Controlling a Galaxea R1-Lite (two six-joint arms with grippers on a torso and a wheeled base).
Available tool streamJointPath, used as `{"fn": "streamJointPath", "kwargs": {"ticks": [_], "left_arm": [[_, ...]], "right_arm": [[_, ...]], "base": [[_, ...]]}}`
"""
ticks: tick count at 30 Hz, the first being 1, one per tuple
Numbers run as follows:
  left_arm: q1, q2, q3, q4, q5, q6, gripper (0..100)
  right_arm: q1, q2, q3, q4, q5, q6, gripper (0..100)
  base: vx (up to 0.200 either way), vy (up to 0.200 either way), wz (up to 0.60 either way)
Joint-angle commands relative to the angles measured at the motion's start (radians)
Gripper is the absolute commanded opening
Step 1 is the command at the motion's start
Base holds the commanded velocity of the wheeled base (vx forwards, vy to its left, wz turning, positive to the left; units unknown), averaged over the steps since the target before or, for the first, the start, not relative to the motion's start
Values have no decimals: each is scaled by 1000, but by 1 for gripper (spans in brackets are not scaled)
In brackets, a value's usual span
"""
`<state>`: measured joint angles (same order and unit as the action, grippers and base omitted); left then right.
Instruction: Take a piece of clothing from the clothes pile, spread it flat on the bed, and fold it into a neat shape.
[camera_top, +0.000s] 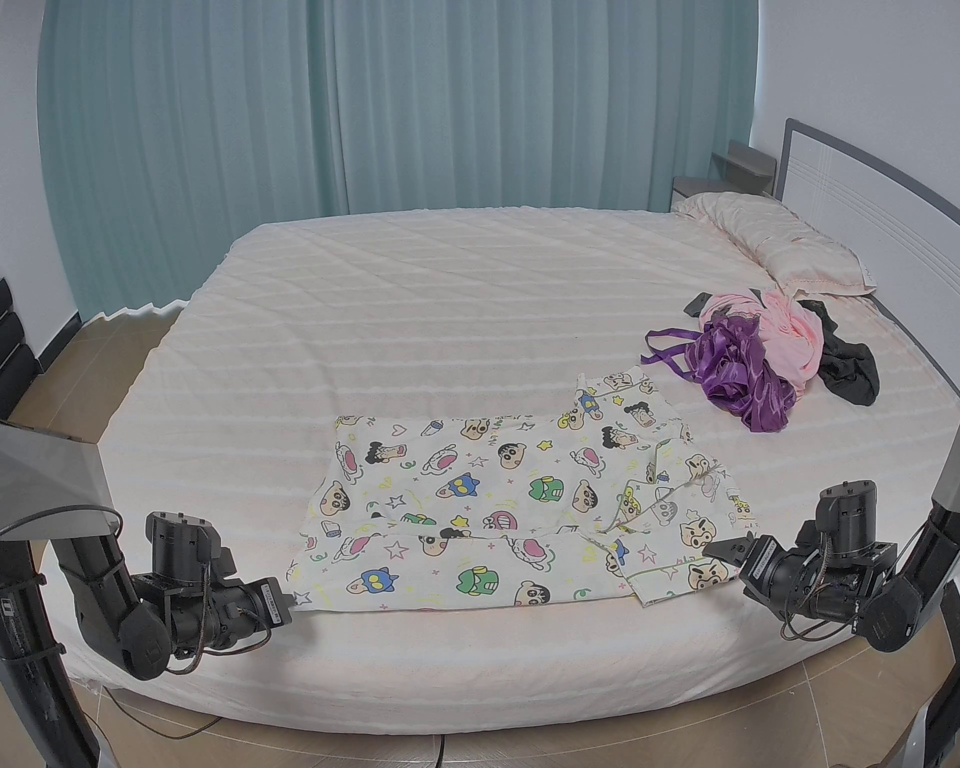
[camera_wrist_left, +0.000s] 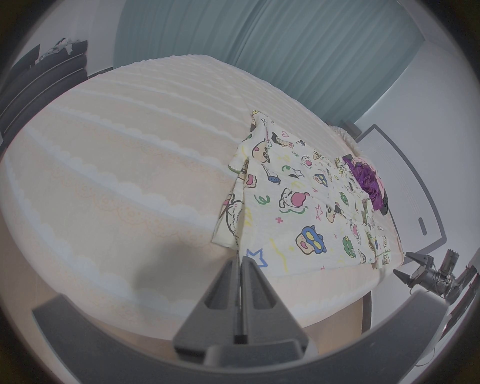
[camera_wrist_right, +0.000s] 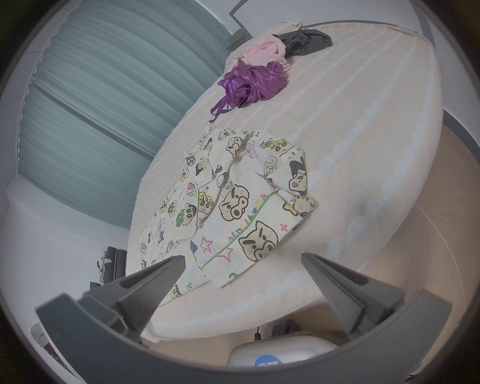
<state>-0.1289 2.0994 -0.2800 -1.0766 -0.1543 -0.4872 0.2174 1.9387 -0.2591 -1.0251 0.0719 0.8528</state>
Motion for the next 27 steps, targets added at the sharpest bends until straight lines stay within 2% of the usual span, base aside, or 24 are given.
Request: {"fn": "streamJointPath", "kwargs": {"ticks": [1, 8, 9, 14, 19, 24, 27], "left_arm": [[6, 5, 7, 0, 1, 2, 0], [6, 8, 4, -2, -1, 2, 0], [5, 10, 4, -2, -1, 2, 100], [8, 7, -1, -2, 1, -1, 100], [46, -45, -33, 1, 1, -2, 100], [58, -61, -163, 44, -4, -2, 100], [51, -15, -294, 136, -28, 1, 100]], "right_arm": [[0, 2, 0, -1, 0, 0, 100], [0, 0, -2, -1, -1, 0, 100], [0, 0, -2, -1, -3, 0, 100], [-9, -14, -6, -1, -7, -3, 100], [-20, -20, -14, -1, -7, -27, 100], [-21, -14, -25, -1, -7, -77, 100], [-21, 3, -37, -1, -7, -78, 100]], "base": [[0, 0, 0], [0, 0, 0], [0, 0, 0], [0, 0, 0], [0, 0, 0], [0, 0, 0], [0, 0, 0]]}}
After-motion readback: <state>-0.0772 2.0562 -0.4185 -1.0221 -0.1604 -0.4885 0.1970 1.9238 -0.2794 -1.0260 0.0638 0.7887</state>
